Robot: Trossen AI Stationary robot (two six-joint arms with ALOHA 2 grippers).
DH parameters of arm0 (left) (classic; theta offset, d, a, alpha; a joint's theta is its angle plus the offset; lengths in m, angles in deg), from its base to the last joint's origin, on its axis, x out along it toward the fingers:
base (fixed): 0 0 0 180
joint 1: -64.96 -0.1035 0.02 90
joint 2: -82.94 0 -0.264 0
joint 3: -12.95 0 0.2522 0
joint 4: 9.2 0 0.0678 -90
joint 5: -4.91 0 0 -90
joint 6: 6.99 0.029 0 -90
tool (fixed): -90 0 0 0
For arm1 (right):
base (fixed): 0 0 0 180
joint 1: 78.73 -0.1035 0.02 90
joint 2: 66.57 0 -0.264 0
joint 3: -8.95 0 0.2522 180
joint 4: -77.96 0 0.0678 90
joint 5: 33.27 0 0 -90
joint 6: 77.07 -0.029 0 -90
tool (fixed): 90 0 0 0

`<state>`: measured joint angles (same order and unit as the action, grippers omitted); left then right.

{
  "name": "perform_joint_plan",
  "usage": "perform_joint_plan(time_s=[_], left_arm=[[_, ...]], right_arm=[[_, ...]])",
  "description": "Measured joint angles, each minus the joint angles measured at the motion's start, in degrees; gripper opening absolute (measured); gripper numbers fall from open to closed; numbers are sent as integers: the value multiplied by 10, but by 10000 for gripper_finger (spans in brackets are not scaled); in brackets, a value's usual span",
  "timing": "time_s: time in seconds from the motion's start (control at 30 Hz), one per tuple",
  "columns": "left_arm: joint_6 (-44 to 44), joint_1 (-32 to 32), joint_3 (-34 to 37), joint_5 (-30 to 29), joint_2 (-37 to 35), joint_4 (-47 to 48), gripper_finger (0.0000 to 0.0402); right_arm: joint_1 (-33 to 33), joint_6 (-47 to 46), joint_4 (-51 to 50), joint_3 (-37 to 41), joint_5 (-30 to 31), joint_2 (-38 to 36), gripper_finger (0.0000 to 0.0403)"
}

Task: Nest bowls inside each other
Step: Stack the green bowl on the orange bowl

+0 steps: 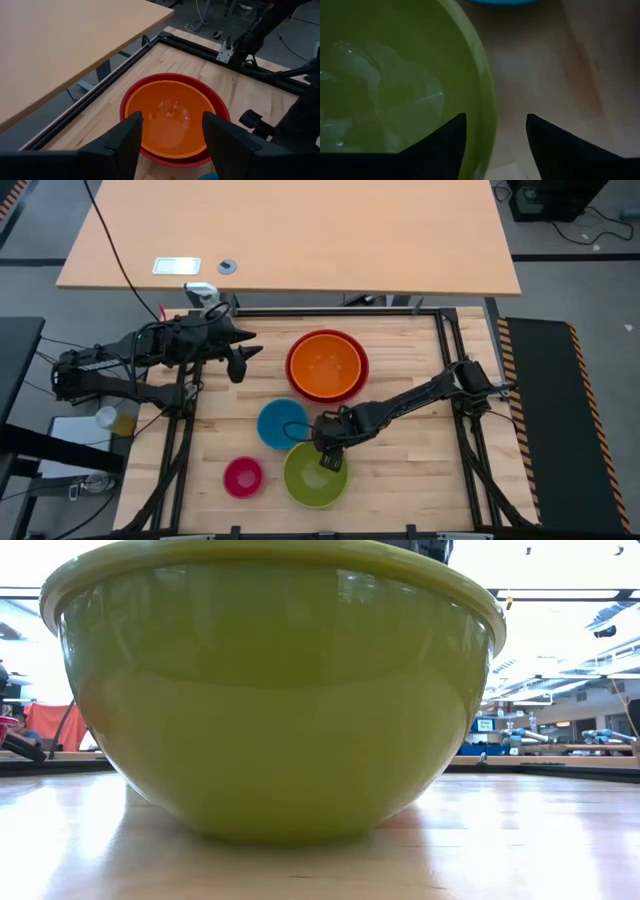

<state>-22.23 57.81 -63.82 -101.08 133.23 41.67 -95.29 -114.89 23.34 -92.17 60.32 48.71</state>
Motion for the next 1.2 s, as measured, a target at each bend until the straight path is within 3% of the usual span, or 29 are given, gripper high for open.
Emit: perform_joint_plan(time_s=[0.77, 0.93, 1.2], left_arm=[[-3, 0, 0, 0, 0, 2, 210], [-6, 0, 0, 0, 0, 12, 210], [-20, 0, 0, 0, 0, 19, 210]], right_arm=[[0, -33, 27, 36, -6, -1, 65], [2, -39, 28, 28, -38, -1, 29], [4, -5, -70, -21, -68, -1, 21]])
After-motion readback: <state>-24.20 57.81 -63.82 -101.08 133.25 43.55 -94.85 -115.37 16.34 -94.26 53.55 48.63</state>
